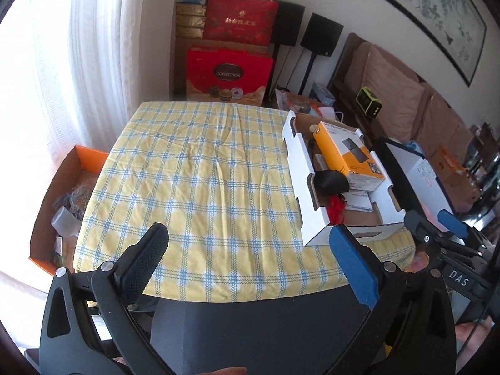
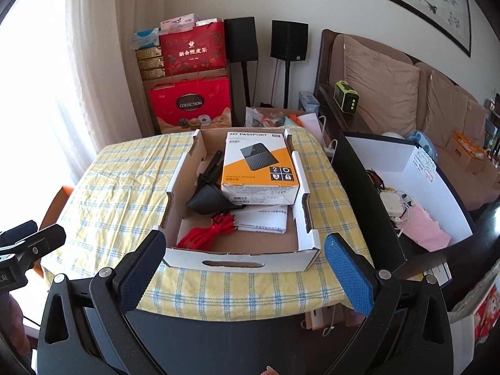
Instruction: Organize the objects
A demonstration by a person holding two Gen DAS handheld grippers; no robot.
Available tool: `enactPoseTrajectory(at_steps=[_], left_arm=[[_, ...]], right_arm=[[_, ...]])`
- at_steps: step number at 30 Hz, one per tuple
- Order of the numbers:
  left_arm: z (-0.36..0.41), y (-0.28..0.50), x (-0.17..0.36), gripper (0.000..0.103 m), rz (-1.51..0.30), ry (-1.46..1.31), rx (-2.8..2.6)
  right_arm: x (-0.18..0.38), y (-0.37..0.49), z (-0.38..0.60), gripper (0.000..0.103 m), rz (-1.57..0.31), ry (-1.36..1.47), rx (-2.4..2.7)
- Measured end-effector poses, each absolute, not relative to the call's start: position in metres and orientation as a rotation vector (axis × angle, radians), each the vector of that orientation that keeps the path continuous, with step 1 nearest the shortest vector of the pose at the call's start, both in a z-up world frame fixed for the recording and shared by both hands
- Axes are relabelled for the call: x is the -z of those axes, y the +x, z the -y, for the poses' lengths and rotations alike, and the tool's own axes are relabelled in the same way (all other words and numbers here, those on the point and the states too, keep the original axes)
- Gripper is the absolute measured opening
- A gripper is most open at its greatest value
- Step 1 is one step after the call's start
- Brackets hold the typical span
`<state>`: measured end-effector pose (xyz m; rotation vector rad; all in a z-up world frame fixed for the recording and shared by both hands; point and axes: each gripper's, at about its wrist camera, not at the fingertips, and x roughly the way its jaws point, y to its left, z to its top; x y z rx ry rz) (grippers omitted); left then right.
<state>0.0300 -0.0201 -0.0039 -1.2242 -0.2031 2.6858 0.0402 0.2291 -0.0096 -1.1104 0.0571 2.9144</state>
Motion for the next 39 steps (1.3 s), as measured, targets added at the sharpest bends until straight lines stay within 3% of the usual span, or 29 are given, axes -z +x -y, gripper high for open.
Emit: enactPoseTrajectory(at_steps=[39], left_arm=[[0.023, 0.046, 0.013, 0.103, 0.068, -1.245, -2.788]], right_arm=[[0.020, 0.061, -0.215, 0.102, -0.040, -1.125, -2.904]])
